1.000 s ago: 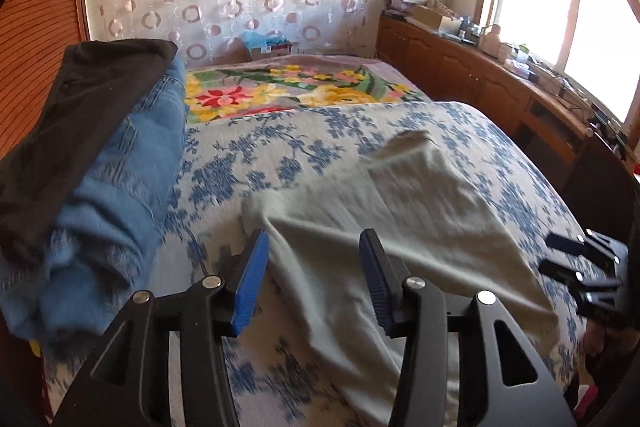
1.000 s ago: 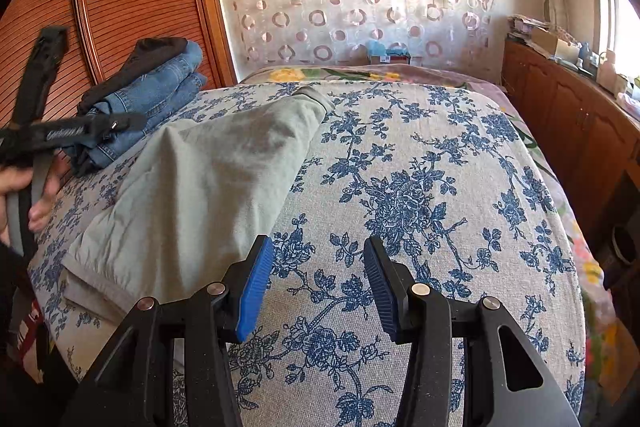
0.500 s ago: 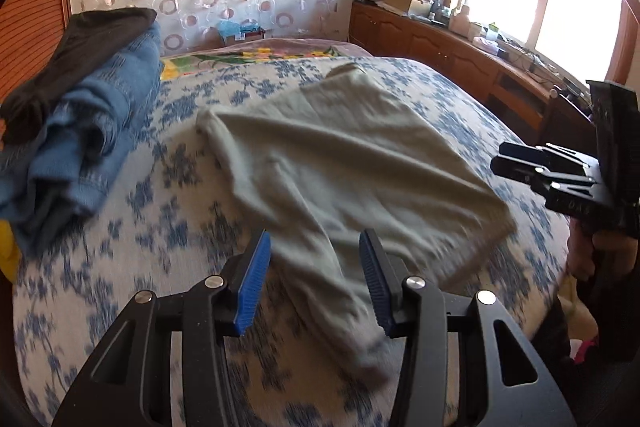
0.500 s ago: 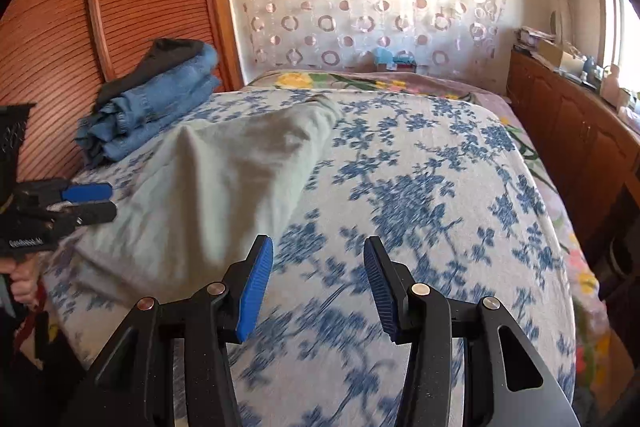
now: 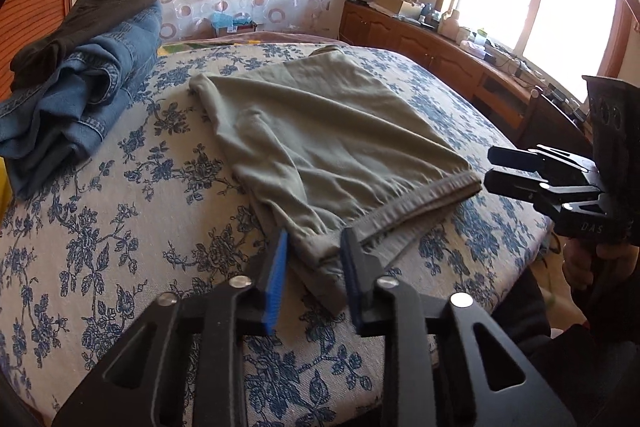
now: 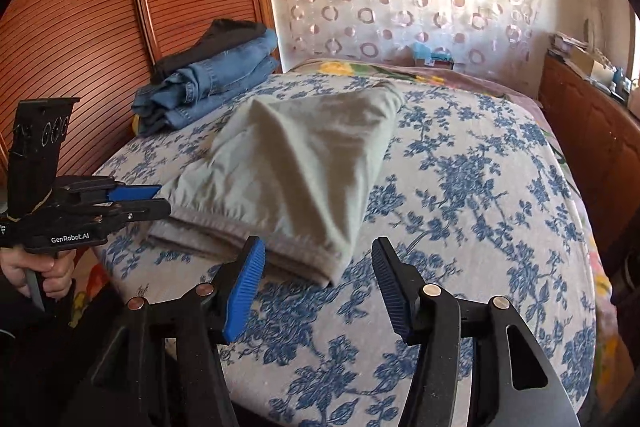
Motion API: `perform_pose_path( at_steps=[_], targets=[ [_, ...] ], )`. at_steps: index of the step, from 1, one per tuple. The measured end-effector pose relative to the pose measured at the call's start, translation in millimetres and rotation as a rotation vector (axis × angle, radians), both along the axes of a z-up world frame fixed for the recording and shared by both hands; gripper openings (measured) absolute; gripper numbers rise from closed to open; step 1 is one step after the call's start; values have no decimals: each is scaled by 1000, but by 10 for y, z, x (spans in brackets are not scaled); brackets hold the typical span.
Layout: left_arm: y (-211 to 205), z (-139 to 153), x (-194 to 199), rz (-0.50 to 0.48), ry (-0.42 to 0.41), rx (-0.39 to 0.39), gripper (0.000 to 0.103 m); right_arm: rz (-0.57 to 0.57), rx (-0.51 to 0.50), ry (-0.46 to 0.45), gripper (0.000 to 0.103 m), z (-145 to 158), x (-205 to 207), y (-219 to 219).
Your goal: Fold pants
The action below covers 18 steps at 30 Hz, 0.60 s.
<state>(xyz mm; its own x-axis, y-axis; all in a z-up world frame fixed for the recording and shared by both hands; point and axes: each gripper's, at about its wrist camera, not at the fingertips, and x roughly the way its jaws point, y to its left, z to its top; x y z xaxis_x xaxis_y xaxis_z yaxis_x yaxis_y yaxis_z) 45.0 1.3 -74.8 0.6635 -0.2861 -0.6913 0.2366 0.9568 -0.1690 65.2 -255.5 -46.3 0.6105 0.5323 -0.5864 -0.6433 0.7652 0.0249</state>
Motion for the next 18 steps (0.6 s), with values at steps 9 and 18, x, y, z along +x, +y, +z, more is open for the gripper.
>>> perform_pose_path(
  at_steps=[9, 18],
  targets=[
    [-78, 144, -146, -26, -48, 13, 11, -2, -29, 19, 58, -30, 28, 118],
    [-1, 103, -219, -5, -13, 0, 11, -13, -47, 48, 54, -126, 101, 143]
  ],
)
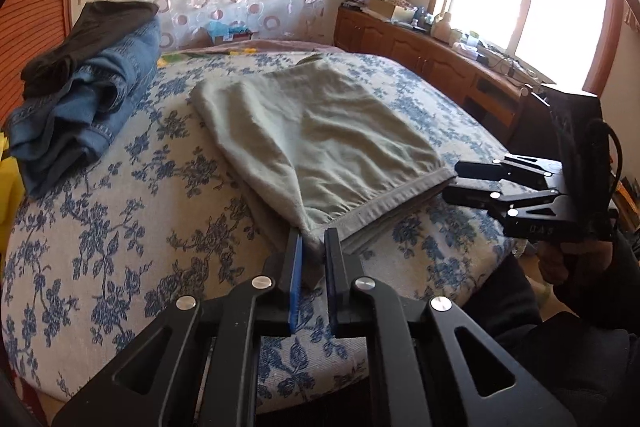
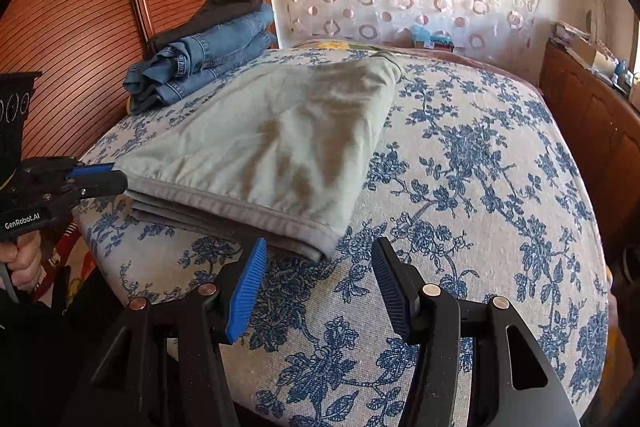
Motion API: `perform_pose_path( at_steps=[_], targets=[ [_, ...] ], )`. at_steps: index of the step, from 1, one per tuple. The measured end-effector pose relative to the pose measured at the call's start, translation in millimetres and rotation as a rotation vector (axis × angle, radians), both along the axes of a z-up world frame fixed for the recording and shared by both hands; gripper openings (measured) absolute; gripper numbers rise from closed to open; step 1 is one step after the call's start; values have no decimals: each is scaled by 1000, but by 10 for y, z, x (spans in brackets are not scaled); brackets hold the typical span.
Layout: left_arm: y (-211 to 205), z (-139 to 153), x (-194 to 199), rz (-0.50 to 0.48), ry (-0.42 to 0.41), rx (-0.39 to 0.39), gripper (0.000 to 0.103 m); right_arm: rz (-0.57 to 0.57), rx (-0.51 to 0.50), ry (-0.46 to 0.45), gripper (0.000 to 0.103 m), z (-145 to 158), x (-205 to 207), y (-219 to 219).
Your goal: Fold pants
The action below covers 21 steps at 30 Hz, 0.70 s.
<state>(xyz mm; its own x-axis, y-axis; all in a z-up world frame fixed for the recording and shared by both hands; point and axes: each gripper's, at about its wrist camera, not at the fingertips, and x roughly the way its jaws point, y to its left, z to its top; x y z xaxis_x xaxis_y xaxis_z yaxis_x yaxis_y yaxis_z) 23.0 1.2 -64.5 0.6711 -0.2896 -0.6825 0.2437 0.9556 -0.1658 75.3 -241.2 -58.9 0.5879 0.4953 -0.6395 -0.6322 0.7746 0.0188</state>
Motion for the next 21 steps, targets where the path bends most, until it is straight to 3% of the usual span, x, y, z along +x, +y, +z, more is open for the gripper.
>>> perform_pose_path(
  at_steps=[3, 5, 8, 21],
  targets=[
    [0, -40, 10, 4, 13, -1, 11, 12, -4, 2, 41, -23, 0, 16],
    [-24, -42, 0, 2, 15, -2, 11, 25, -1, -3, 24, -21, -10, 22],
    [-39, -52, -12, 0, 17, -3, 11, 30, 3, -23, 11, 4, -46, 4],
    [-27, -75, -46, -5, 29, -20, 12, 15, 8, -15, 3, -6, -179, -191]
  ],
)
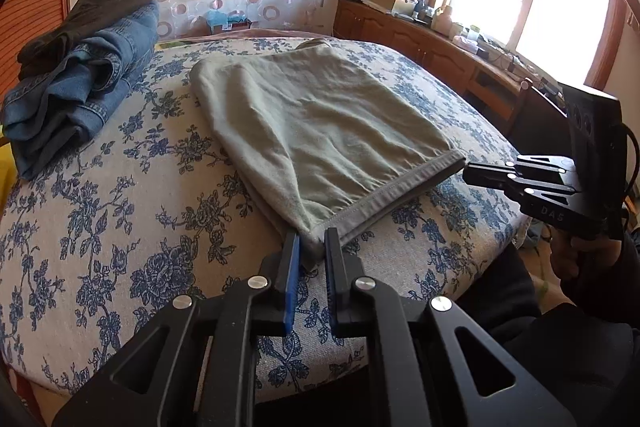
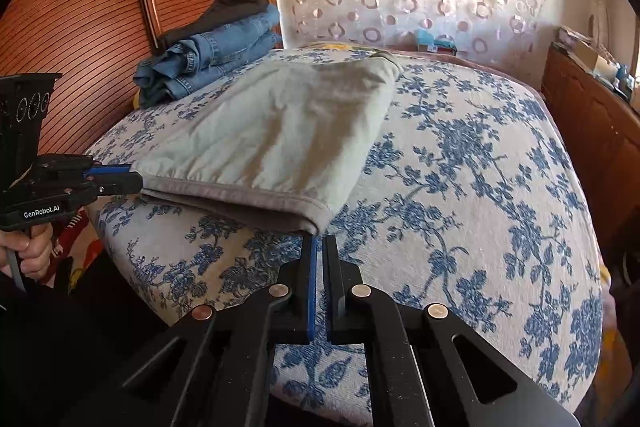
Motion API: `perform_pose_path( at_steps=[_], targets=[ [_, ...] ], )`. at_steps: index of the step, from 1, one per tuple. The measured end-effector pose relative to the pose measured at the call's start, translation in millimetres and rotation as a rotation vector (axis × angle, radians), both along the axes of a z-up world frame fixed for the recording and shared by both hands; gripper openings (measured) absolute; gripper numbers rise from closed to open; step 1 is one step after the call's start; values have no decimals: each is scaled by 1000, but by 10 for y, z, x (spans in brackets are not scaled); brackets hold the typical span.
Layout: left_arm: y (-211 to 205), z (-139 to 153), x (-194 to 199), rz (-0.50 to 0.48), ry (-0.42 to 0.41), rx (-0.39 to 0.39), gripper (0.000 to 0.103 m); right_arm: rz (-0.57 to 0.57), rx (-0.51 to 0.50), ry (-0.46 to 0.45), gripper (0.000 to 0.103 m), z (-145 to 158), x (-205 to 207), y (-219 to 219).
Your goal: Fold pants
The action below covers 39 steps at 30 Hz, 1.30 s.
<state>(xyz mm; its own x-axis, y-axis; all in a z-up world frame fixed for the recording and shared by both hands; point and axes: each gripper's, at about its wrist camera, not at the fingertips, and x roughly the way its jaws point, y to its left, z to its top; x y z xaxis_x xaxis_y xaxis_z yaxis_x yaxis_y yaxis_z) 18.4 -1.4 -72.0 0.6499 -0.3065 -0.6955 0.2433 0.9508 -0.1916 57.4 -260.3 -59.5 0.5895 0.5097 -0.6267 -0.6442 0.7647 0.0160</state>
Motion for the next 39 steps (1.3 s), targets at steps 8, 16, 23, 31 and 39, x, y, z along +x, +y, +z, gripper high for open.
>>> perform_pose_path(
  at_steps=[8, 16, 23, 31, 39],
  targets=[
    [49, 91, -4, 31, -33, 9, 43, -14, 32, -12, 3, 113, -29, -46],
    [84, 155, 97, 60, -66, 9, 76, -5, 39, -27, 6, 166, -34, 50],
    [150, 72, 214, 109, -51, 0, 76, -20, 40, -35, 32, 158, 83, 172],
    [212, -15, 243, 150, -29, 45, 71, -62, 24, 6, 32, 68, 239, 265],
    [121, -143, 175, 120, 2, 58, 52, -68, 14, 29, 32, -6, 258, 254]
  ],
)
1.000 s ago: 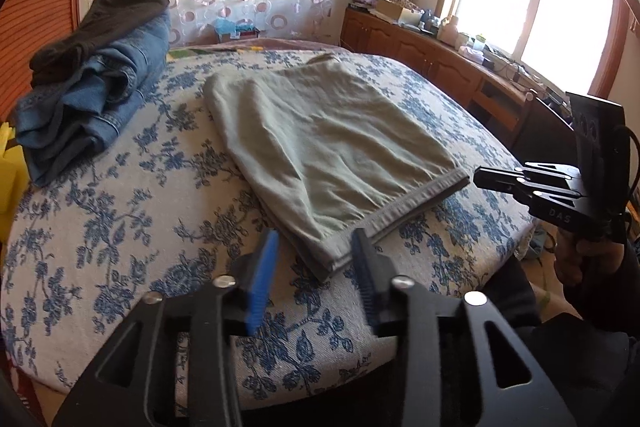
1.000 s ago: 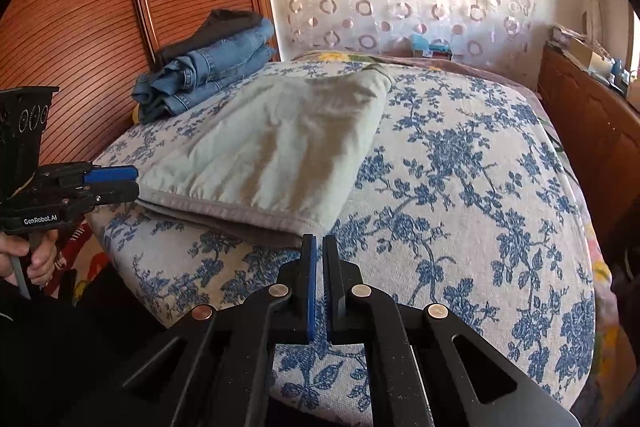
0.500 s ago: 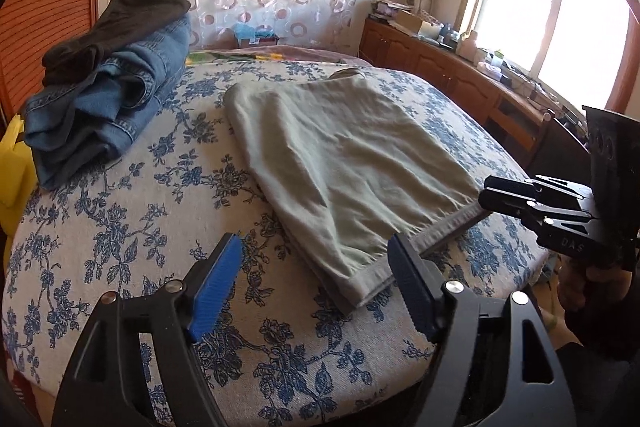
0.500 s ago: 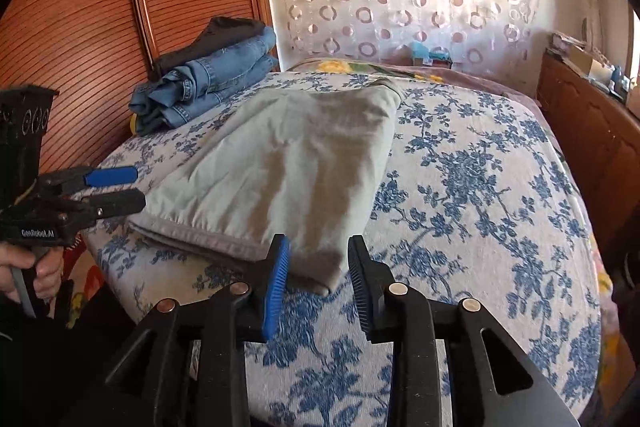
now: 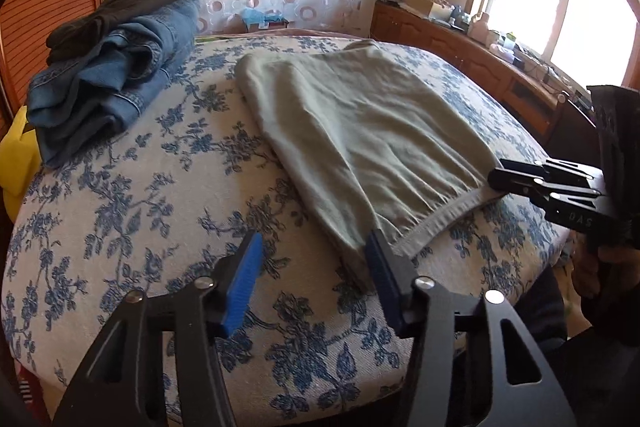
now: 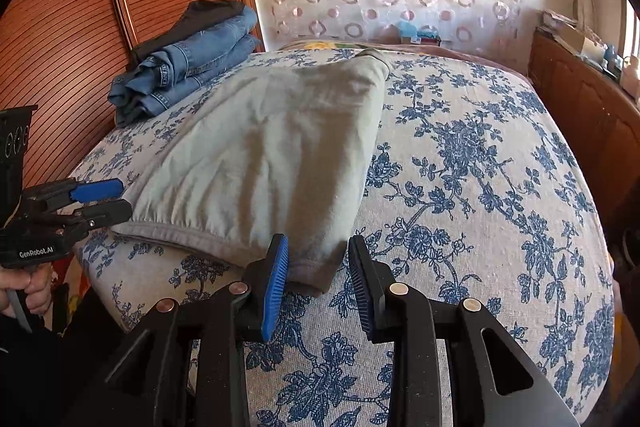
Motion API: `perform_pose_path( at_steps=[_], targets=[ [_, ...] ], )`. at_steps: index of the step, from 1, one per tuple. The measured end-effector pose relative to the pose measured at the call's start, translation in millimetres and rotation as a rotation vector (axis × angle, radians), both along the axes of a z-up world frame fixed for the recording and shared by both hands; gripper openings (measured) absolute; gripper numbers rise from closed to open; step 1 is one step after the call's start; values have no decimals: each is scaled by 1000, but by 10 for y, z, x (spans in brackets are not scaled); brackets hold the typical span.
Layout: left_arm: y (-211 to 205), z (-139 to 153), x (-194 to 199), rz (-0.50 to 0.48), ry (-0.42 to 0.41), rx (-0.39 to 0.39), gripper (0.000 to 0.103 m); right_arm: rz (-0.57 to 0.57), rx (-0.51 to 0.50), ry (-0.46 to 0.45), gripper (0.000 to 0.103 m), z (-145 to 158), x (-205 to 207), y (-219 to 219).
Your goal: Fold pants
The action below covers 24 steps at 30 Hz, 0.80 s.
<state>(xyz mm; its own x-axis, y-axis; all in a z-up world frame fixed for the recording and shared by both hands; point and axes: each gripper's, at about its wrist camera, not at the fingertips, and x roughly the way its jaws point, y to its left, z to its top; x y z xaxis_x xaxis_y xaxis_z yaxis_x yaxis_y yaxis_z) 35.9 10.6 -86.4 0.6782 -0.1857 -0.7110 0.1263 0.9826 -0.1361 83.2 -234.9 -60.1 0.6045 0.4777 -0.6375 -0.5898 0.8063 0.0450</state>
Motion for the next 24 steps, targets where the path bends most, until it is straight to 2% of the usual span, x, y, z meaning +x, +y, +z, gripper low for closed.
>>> perform_pose_path(
  at_steps=[8, 17, 20, 24],
  targets=[
    [-65, -11, -71, -36, 4, -38, 36, 4, 7, 1, 32, -23, -18, -25],
    [-111, -25, -107, -55, 3, -61, 33, 6, 22, 10, 32, -44, -48, -48],
    [-126, -29, -117, -75, 4, -82, 25, 7, 27, 14, 32, -47, -52, -38],
    [-153, -30, -114, -85, 3, -87, 22, 14, 30, 17, 32, -58, -56, -31]
  ],
)
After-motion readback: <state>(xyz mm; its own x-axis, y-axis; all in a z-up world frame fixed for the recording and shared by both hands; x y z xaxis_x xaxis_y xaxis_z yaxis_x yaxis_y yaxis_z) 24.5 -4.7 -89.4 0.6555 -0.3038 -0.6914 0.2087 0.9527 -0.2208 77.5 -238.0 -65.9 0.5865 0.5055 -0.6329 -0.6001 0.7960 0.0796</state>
